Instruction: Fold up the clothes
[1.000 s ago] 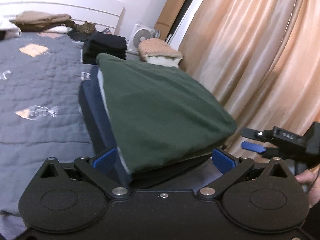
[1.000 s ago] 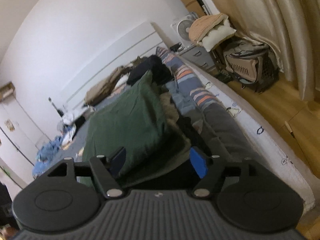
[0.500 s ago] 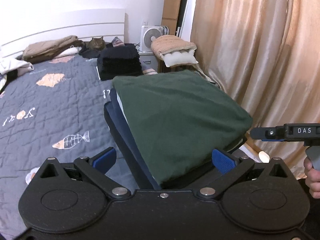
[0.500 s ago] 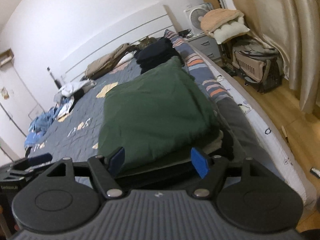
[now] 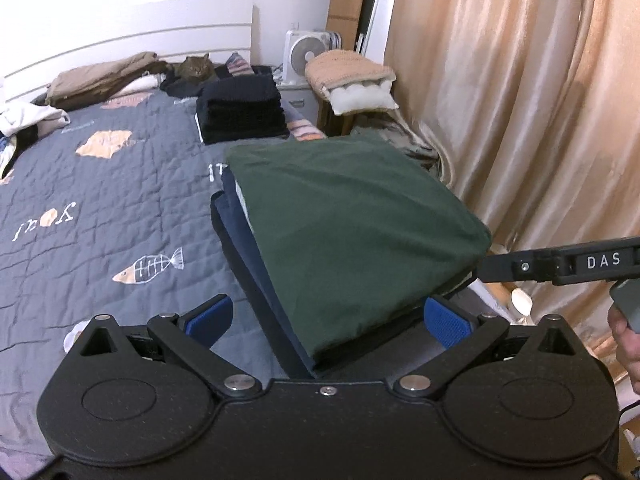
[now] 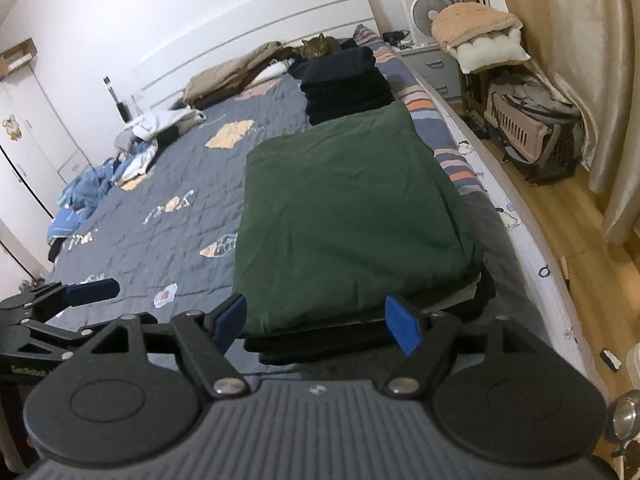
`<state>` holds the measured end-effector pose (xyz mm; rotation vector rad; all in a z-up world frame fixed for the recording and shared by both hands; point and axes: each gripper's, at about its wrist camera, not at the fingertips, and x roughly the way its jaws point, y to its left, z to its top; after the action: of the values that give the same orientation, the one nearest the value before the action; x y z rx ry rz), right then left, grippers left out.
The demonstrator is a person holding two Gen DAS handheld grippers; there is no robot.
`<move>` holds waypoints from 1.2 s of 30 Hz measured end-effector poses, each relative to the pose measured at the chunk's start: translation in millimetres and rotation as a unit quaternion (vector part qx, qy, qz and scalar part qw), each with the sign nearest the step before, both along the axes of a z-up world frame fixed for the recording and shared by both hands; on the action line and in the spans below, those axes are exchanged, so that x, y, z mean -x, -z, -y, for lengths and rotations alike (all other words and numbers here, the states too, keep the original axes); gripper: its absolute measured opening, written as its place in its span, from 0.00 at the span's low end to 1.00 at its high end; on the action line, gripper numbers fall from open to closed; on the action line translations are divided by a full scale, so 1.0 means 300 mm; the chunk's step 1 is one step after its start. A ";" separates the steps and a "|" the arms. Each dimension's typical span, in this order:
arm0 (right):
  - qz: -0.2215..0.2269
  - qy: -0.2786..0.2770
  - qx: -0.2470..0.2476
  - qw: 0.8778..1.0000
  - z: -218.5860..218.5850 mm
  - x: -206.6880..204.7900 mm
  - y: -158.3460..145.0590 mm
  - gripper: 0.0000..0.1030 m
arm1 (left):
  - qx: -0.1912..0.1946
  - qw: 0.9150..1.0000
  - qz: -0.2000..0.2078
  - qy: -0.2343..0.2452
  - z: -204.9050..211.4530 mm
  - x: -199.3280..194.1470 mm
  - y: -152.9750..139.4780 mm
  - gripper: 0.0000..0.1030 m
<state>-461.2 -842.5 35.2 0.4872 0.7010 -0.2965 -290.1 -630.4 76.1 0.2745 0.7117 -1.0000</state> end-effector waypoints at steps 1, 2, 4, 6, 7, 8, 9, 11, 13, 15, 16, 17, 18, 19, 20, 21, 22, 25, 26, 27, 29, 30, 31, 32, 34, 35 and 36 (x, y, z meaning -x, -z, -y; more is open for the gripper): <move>-0.005 -0.001 0.003 1.000 -0.007 -0.004 -0.002 0.74 | -0.005 1.000 0.002 0.000 0.000 -0.002 -0.003 1.00; -0.010 -0.002 0.006 1.000 -0.014 -0.008 -0.005 0.74 | -0.010 1.000 0.004 0.000 -0.001 -0.003 -0.007 1.00; -0.021 -0.003 0.014 1.000 -0.028 -0.015 -0.007 0.74 | -0.014 1.000 0.004 0.002 -0.007 -0.007 -0.013 1.00; -0.033 -0.005 0.028 0.999 -0.046 -0.019 -0.010 0.74 | -0.017 1.000 0.005 0.005 -0.014 -0.010 -0.020 1.00; -0.037 -0.008 0.036 0.999 -0.059 -0.020 -0.014 0.74 | -0.018 1.000 0.005 0.006 -0.018 -0.012 -0.023 1.00; -0.042 -0.012 0.045 0.998 -0.071 -0.022 -0.018 0.74 | -0.020 1.000 0.005 0.007 -0.022 -0.014 -0.026 1.00; -0.046 -0.015 0.053 0.997 -0.083 -0.023 -0.022 0.74 | -0.020 1.000 0.005 0.008 -0.026 -0.018 -0.029 1.00; -0.047 -0.022 0.066 0.996 -0.101 -0.031 -0.045 0.74 | -0.021 1.000 0.005 0.009 -0.034 -0.027 -0.035 1.00; -0.046 -0.025 0.076 0.996 -0.118 -0.029 -0.062 0.74 | -0.021 1.000 0.003 0.012 -0.042 -0.034 -0.037 1.00; -0.046 -0.028 0.087 0.995 -0.134 -0.029 -0.077 0.74 | -0.020 1.000 0.004 0.011 -0.049 -0.042 -0.038 1.00; -0.047 -0.029 0.092 0.994 -0.140 -0.030 -0.083 0.74 | -0.020 1.000 0.006 0.010 -0.051 -0.045 -0.040 1.00; -0.048 -0.030 0.095 0.994 -0.140 -0.031 -0.087 0.74 | -0.020 1.000 0.006 0.009 -0.054 -0.049 -0.042 1.00; -0.049 -0.030 0.099 0.993 -0.140 -0.032 -0.091 0.74 | -0.018 1.000 0.006 0.008 -0.055 -0.053 -0.044 1.00; -0.049 -0.029 0.098 0.994 -0.140 -0.030 -0.093 0.74 | -0.017 1.000 0.006 0.009 -0.056 -0.057 -0.047 1.00; -0.049 -0.028 0.097 0.994 -0.140 -0.029 -0.095 0.74 | -0.014 1.000 0.006 0.009 -0.057 -0.060 -0.050 1.00; -0.051 -0.027 0.095 0.994 -0.142 -0.028 -0.093 0.74 | -0.014 1.000 0.007 0.011 -0.058 -0.061 -0.051 1.00; -0.054 -0.025 0.093 0.994 -0.144 -0.027 -0.091 0.74 | -0.015 1.000 0.008 0.013 -0.058 -0.060 -0.051 1.00; -0.060 -0.024 0.095 0.993 -0.152 -0.022 -0.086 0.74 | -0.017 1.000 0.012 0.017 -0.053 -0.056 -0.050 1.00; -0.061 -0.024 0.095 0.993 -0.154 -0.020 -0.087 0.74 | -0.017 1.000 0.012 0.017 -0.052 -0.055 -0.050 1.00; -0.062 -0.024 0.096 0.993 -0.154 -0.019 -0.088 0.74 | -0.017 1.000 0.012 0.018 -0.050 -0.053 -0.050 1.00; -0.062 -0.022 0.097 0.993 -0.155 -0.015 -0.091 0.74 | -0.017 1.000 0.013 0.020 -0.047 -0.051 -0.050 1.00; -0.062 -0.022 0.098 0.993 -0.157 -0.013 -0.093 0.74 | -0.017 1.000 0.013 0.021 -0.045 -0.050 -0.050 1.00; -0.062 -0.022 0.099 0.993 -0.159 -0.011 -0.095 0.74 | -0.016 1.000 0.014 0.022 -0.044 -0.048 -0.050 1.00; -0.061 -0.021 0.098 0.993 -0.159 -0.010 -0.096 0.74 | -0.016 1.000 0.014 0.023 -0.042 -0.047 -0.050 1.00; -0.060 -0.021 0.098 0.993 -0.159 -0.008 -0.099 0.74 | -0.017 0.999 0.016 0.025 -0.038 -0.043 -0.051 1.00; -0.059 -0.021 0.098 0.993 -0.159 -0.007 -0.100 0.74 | -0.017 0.999 0.019 0.026 -0.037 -0.040 -0.051 1.00; -0.059 -0.020 0.098 0.993 -0.159 -0.006 -0.101 0.74 | -0.017 0.999 0.022 0.027 -0.036 -0.037 -0.052 1.00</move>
<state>-459.6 -794.9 65.5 0.2693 0.7861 -0.3544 -279.1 -619.6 91.7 0.3449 0.6851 -1.0302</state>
